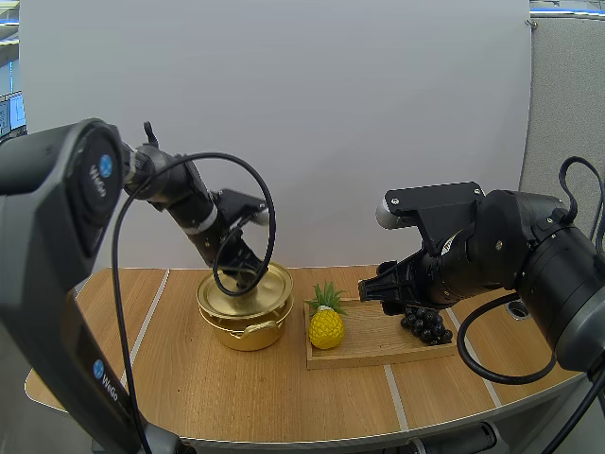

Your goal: Open the pot, put the pineapple inside, and close it

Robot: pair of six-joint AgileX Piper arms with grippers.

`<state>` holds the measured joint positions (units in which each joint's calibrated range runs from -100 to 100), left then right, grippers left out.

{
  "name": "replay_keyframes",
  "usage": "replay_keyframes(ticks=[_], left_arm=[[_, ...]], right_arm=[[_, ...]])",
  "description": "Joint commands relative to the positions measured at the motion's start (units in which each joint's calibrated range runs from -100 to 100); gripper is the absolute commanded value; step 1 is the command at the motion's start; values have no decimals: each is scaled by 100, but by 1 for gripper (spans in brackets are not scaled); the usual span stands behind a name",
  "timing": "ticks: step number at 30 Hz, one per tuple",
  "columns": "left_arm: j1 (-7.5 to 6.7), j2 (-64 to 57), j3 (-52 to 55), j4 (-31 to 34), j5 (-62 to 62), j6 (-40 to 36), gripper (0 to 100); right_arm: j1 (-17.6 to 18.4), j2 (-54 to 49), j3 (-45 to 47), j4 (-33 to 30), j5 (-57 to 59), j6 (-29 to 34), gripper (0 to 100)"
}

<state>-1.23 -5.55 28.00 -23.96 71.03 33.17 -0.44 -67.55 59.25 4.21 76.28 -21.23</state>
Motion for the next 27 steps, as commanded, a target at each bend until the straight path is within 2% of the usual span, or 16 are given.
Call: replay_keyframes(ticks=[1,7,18,21,27], left_arm=[[1,-589,-286,-54,49,-23,0],[4,-1614,-1105,-54,-5,-43,0],[4,-2513,-3037,90,-1011,-955,0],[4,-2530,-3626,417,-1159,-1290,0],[4,-2530,-4624,1559,-1665,-2281,0]], right_arm=[[-19,-9,-39,24,-41,1,100],[-19,-9,-39,24,-41,1,100],[-19,-9,-39,82,-43,1,100],[-19,-9,-39,174,-43,1,100],[-19,-9,-39,586,-43,-35,100]])
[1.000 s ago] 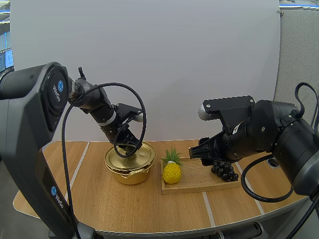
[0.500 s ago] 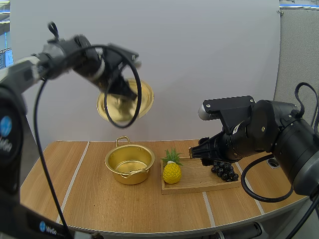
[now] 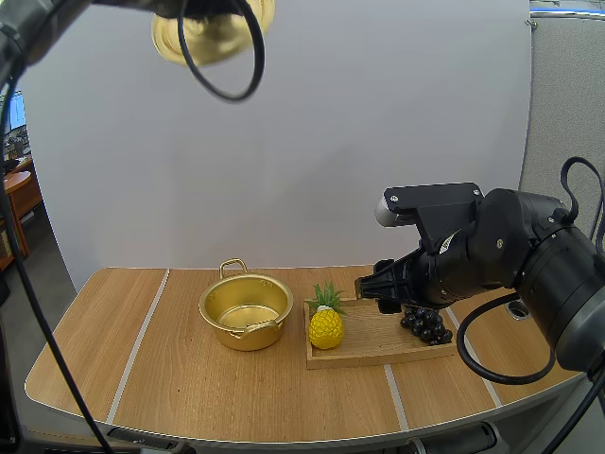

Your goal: Open the pot, put the pineapple inside, and close it

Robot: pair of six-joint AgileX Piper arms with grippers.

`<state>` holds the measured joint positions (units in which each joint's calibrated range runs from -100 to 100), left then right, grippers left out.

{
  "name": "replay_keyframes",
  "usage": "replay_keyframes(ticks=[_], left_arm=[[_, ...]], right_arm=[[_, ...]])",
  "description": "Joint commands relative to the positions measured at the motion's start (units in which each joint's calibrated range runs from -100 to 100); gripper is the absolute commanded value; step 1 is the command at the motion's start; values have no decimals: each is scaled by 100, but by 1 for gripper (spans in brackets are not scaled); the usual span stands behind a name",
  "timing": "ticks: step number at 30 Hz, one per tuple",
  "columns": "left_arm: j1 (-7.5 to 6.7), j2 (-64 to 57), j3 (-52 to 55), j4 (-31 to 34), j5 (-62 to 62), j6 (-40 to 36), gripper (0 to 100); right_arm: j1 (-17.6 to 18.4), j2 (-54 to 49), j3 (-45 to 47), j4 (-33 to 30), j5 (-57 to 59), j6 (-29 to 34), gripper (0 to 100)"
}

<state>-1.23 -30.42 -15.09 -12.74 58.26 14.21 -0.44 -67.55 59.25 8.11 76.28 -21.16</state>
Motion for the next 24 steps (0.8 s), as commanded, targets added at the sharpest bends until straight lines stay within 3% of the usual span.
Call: replay_keyframes(ticks=[1,11,24], left_arm=[[4,-43,-435,614,-468,-473,0],[4,-137,-782,1131,-914,-514,0],[4,-137,-782,1131,-914,-514,0]], right_arm=[[-19,8,-39,269,-59,-77,100],[-19,880,-84,923,-113,-687,100],[123,2720,-1350,1214,-113,-845,100]])
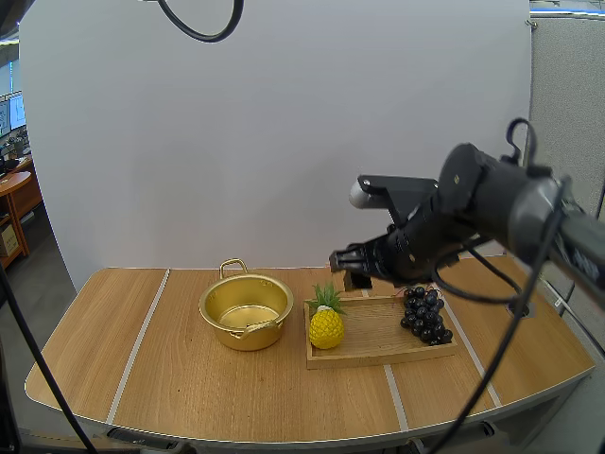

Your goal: Open the pot, put the pineapple inside, and close it

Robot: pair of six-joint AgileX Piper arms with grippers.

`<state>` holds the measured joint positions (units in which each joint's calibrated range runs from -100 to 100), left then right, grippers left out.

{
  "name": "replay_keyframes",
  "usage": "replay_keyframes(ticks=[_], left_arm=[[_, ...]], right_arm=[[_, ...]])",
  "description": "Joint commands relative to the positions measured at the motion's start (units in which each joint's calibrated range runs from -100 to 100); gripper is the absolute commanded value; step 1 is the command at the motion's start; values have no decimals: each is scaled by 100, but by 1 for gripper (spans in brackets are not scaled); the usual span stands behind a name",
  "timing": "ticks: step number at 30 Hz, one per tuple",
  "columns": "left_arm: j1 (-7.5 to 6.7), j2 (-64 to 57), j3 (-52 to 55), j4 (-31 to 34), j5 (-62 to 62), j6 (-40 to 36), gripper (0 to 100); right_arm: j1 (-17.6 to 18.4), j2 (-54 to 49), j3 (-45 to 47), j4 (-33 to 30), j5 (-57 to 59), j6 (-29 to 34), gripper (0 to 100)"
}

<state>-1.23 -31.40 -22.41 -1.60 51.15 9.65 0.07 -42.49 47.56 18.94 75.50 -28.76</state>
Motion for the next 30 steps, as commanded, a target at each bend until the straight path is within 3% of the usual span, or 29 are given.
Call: replay_keyframes(ticks=[1,9,27,30], left_arm=[[4,-39,-50,16,-203,-58,0],[4,-39,-50,16,-203,-58,0],[4,-39,-50,16,-203,-58,0],[4,-39,-50,16,-203,-58,0]], right_arm=[[137,380,-251,131,-53,-85,100],[484,1281,-453,22,-394,3,100],[618,2299,-558,-511,-940,469,100],[734,2472,-655,-893,-954,778,100]])
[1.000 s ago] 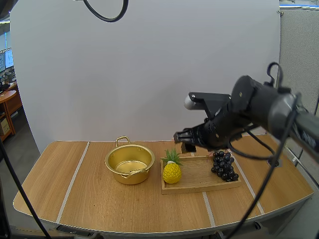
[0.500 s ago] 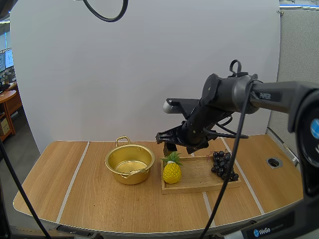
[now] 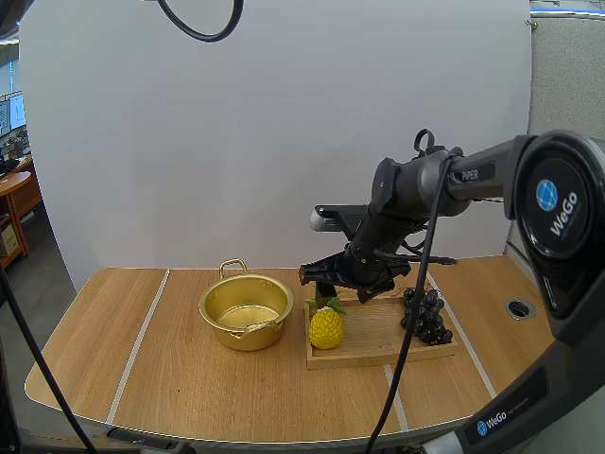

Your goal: Open the pot, put the pineapple inside, and close it

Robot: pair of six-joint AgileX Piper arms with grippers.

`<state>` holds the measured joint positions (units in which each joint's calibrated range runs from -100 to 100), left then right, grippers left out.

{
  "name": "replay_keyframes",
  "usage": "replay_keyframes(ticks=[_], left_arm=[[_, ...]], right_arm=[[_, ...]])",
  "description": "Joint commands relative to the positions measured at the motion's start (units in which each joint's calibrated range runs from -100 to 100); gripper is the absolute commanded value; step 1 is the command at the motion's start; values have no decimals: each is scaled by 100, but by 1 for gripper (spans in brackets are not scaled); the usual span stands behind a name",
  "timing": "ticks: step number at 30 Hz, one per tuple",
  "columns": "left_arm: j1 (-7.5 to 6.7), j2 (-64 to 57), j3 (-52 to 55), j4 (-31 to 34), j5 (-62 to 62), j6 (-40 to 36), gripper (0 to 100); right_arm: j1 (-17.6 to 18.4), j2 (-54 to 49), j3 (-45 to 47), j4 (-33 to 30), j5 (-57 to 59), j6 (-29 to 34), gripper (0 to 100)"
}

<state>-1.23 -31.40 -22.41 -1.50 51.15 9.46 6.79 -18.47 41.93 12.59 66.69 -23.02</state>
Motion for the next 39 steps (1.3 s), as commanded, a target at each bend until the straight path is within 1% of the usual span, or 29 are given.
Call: replay_keyframes(ticks=[1,2,14,21,39], left_arm=[[4,-39,-50,6,-203,-39,0],[4,-39,-50,6,-203,-39,0],[4,-39,-50,6,-203,-39,0],[4,-39,-50,6,-203,-39,0],[4,-39,-50,6,-203,-39,0]], right_arm=[[96,134,-126,-388,-72,311,100],[116,198,-172,-482,-72,393,100],[157,760,-330,-443,-192,454,100],[300,986,-343,-489,-310,479,100],[300,1684,-343,-528,-603,487,100]])
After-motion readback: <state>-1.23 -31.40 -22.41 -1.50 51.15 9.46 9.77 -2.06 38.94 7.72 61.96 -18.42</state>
